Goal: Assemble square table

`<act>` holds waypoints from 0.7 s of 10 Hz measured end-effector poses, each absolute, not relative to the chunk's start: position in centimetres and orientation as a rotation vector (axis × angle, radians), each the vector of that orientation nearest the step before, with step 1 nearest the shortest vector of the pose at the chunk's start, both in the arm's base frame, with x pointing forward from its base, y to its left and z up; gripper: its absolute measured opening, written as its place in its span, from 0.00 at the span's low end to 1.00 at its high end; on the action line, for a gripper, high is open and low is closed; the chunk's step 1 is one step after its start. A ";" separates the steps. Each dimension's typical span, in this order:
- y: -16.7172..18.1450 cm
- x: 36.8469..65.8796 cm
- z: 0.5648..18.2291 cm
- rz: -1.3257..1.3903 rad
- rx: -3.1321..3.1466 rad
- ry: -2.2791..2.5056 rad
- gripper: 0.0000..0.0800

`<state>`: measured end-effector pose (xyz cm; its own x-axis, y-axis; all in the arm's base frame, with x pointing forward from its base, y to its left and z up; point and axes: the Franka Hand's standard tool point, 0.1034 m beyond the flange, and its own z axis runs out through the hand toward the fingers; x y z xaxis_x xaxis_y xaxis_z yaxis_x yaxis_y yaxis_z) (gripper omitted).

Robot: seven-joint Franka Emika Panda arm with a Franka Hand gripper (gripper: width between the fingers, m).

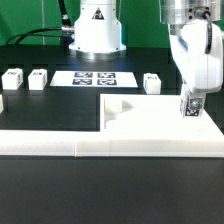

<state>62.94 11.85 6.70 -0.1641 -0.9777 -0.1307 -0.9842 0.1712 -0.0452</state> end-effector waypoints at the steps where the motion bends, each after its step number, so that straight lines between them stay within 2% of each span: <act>1: 11.9 62.9 6.7 0.083 -1.874 2.358 0.37; 4: 11.9 62.9 6.7 0.086 -1.831 2.394 0.37; 5: 11.9 62.9 6.6 0.085 -1.848 2.381 0.47; 6: 12.0 62.9 6.6 0.081 -1.899 2.339 0.63; 7: 12.3 62.7 6.6 0.069 -2.032 2.226 0.63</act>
Offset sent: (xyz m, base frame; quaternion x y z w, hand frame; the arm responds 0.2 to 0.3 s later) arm 0.0000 0.0000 0.0000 0.0000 0.0000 0.0000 1.0000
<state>62.74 12.26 6.58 -0.0870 -0.9885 -0.1236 -0.9942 0.0939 -0.0516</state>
